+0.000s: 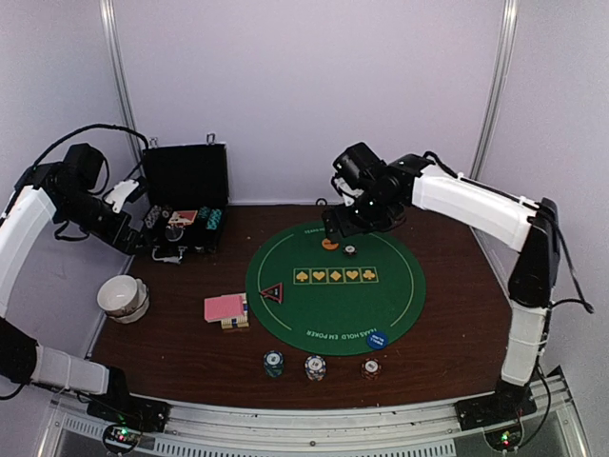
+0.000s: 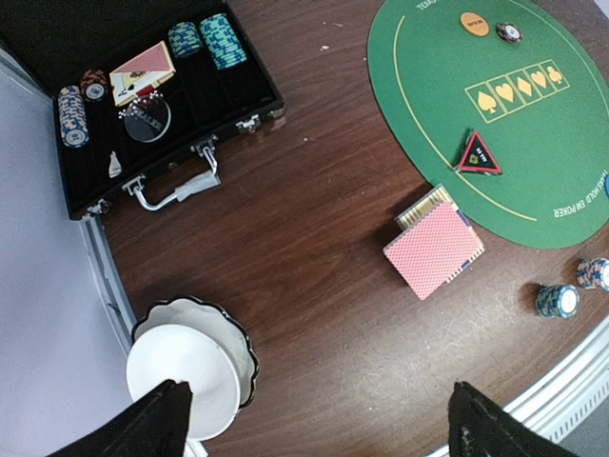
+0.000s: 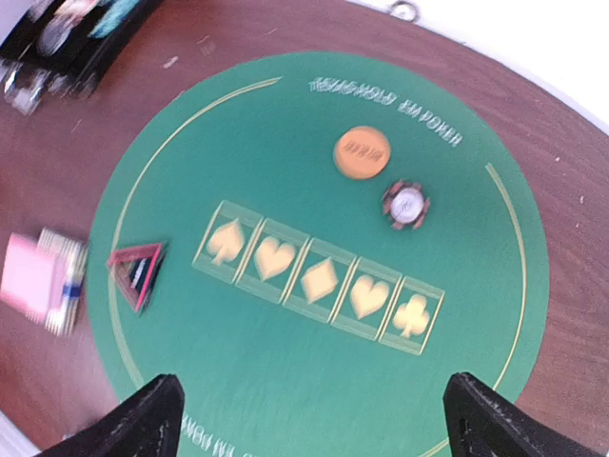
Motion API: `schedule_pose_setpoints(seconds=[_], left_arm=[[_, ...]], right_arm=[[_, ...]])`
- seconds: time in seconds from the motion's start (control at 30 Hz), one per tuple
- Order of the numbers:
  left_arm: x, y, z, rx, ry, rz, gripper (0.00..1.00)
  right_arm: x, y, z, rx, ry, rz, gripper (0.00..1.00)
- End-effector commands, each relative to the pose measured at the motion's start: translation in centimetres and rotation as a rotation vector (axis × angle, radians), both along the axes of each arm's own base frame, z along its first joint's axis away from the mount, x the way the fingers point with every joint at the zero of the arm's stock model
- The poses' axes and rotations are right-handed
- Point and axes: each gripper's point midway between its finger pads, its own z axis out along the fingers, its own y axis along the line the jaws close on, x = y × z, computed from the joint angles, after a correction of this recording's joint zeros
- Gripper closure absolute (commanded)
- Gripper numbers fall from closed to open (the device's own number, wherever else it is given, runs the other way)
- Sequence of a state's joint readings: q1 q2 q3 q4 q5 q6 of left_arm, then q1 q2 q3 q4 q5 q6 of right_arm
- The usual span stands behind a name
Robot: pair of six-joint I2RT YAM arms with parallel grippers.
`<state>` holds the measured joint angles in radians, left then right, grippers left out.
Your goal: Distribute texas hold em gaming equipment
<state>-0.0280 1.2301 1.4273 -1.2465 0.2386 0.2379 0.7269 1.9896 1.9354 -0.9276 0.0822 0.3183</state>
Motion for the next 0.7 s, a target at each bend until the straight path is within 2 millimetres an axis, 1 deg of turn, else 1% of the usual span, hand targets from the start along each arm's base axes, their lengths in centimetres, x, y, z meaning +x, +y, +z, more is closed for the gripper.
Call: schedule_pose_setpoints(seconds=[0.0,0.1,0.17,0.23,0.33,0.37,0.43,0.5,0.53,0.6,0.67], left_arm=[[0.8,0.5,0.7,0.027,-0.069,0.01,0.02],[0.9,0.6,0.7,0.033,-0.076,0.015,0.02],[0.9,0.7,0.8,0.04,-0.081,0.02,0.02],[1.1,1.1,0.8,0.056,-0.093,0.036,0.02],[1.4,1.5,1.3,0.068,-0.135,0.058,0.02],[1.4,1.5,1.4,0.068,-0.146,0.059,0.02],[1.4,1.6,1.7,0.067,-0.164,0.062,0.02],[1.4,1.6,2.0,0.067,-0.178,0.069,0.02],[1.4,1.7,2.1,0.069,-0.181,0.075,0.02],[1.4,1.7,2.1,0.071,-0.175,0.073,0.02],[1.5,1.6,1.9,0.068,-0.168,0.069,0.03]], right_arm=[[-5.9,-0.5,-1.4,-0.056,0.002,0.025,0.0],[-9.5,-1.3,-2.4,-0.058,0.024,0.021,0.01],[-11.2,-2.5,-2.8,-0.074,0.036,-0.001,0.0],[-12.3,-3.9,-2.9,-0.061,0.054,-0.049,0.0],[-12.9,-4.9,-2.1,0.031,0.017,-0.097,0.01],[-13.4,-5.6,-1.7,0.076,-0.012,-0.109,0.01],[-13.9,-5.7,-0.3,0.189,-0.071,-0.096,0.0],[-14.1,-6.5,0.4,0.199,-0.079,-0.114,0.01],[-14.2,-6.9,0.5,0.18,-0.069,-0.128,0.01],[-14.8,-7.6,-0.3,0.14,-0.008,-0.169,0.01],[-15.5,-7.3,-1.1,0.161,0.042,-0.169,0.01]])
